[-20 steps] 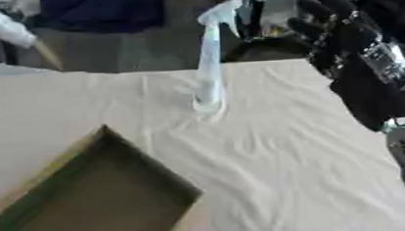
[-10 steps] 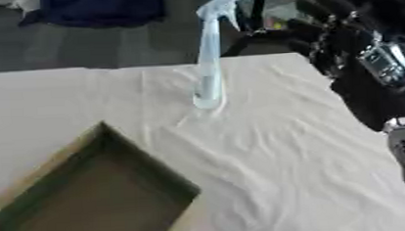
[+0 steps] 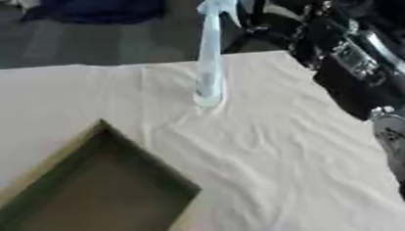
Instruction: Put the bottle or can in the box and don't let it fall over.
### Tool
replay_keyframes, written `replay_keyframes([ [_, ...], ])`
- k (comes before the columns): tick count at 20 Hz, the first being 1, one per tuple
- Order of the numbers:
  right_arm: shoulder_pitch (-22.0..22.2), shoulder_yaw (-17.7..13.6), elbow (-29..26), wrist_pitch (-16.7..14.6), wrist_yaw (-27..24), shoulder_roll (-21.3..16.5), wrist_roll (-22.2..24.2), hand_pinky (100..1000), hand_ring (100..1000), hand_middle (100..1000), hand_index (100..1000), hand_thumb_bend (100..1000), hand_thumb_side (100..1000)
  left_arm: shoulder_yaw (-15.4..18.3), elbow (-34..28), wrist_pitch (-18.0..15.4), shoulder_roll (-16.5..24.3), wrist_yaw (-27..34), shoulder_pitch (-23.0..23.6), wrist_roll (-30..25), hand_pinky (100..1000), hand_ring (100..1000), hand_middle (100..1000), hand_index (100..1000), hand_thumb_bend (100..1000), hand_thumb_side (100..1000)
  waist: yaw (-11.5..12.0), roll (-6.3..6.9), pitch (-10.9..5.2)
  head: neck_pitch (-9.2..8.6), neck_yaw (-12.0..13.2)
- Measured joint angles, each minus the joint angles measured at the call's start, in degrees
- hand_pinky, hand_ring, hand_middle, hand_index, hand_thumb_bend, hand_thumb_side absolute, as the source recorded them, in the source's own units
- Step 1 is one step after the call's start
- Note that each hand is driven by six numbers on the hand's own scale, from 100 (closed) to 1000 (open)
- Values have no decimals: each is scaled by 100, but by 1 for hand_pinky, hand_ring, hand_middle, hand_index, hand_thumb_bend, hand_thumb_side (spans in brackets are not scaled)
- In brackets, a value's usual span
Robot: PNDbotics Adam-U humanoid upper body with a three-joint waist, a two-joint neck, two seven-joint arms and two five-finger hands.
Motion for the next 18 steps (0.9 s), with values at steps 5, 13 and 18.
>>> replay_keyframes([
  [5,-225,201,0,455,210,-72,-131,1000,1000,1000,1000,100,523,0,0,22,0,-5,27,-15,962,1000,944,725,124,744,-8,-31,-4,42,-25],
  [13,-543,606,268,1004,242,-157,-98,1000,1000,1000,1000,100,572,-1,0,69,2,-9,94,-27,962,1000,946,724,124,746,-41,-63,-64,117,-51],
  [18,-662,836,673,1026,316,-118,-25,1000,1000,1000,1000,100,618,-3,0,109,2,-28,101,-38,962,1000,947,724,124,748,-44,-65,-69,137,-55],
])
